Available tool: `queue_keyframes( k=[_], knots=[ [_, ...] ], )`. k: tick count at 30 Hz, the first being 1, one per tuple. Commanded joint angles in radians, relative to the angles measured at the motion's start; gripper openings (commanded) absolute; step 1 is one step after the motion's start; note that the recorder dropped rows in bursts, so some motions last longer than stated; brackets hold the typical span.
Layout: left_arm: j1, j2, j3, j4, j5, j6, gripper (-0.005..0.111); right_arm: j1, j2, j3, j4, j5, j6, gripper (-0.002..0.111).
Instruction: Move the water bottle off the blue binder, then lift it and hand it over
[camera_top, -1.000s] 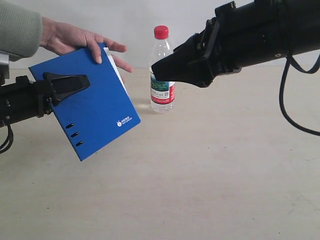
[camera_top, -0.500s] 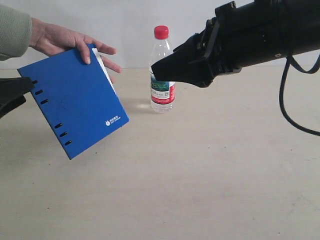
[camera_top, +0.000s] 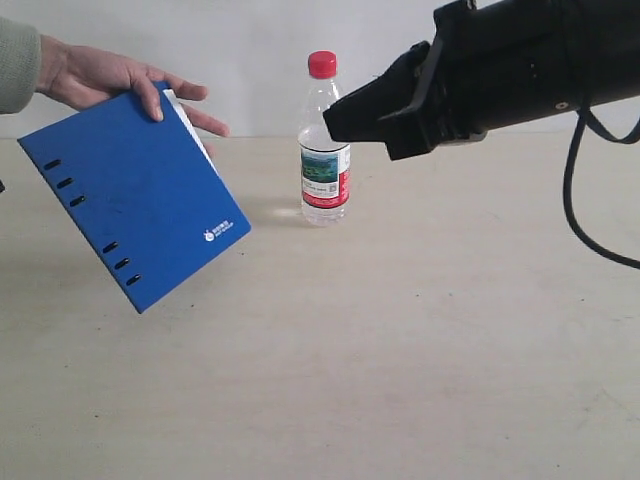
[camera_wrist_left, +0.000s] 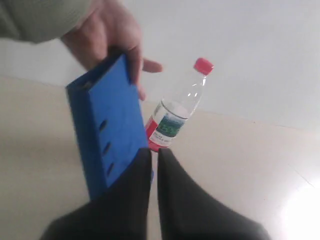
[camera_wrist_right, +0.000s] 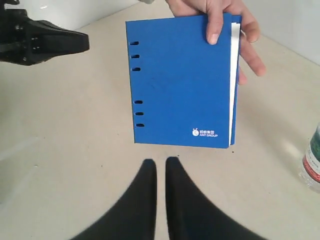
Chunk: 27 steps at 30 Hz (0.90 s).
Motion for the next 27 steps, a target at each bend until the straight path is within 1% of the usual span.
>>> queue_keyframes(
  k=[1,3,4,7,9,13,16,23,27],
  knots=[
    [0.002,-0.175,0.025,0.003,-0.009,-0.010,0.004,0.002,-0.063,-0.002,-0.004,-0.020,-0.007,0.000],
    [0.002,-0.348,0.032,-0.022,0.000,-0.110,0.004,0.002,-0.151,0.002,-0.004,-0.034,-0.002,0.000],
    [0.002,-0.405,0.032,-0.034,0.036,-0.164,0.004,0.002,-0.181,0.016,0.006,-0.067,-0.002,0.000],
    [0.002,-0.602,0.032,-0.060,0.100,-0.238,0.004,0.002,-0.370,0.136,0.020,-0.296,-0.002,0.000],
    [0.002,-0.696,0.032,-0.043,0.165,-0.326,0.004,0.002,-0.504,0.226,0.034,-0.412,-0.002,0.000],
    [0.002,-0.834,0.032,0.102,0.172,-0.476,0.004,0.002,-0.746,0.349,0.077,-0.492,-0.004,0.000],
    [0.002,-0.945,0.032,0.180,0.252,-0.580,0.004,0.002,-0.881,0.410,0.119,-0.543,-0.001,0.000],
    [0.002,-1.188,0.032,0.223,0.429,-0.705,0.004,0.002,-1.166,0.535,0.158,-0.682,0.036,0.000],
    [0.002,-1.226,0.036,0.273,0.471,-0.892,0.004,0.002,-1.321,0.625,0.158,-0.844,0.084,0.000]
  ],
)
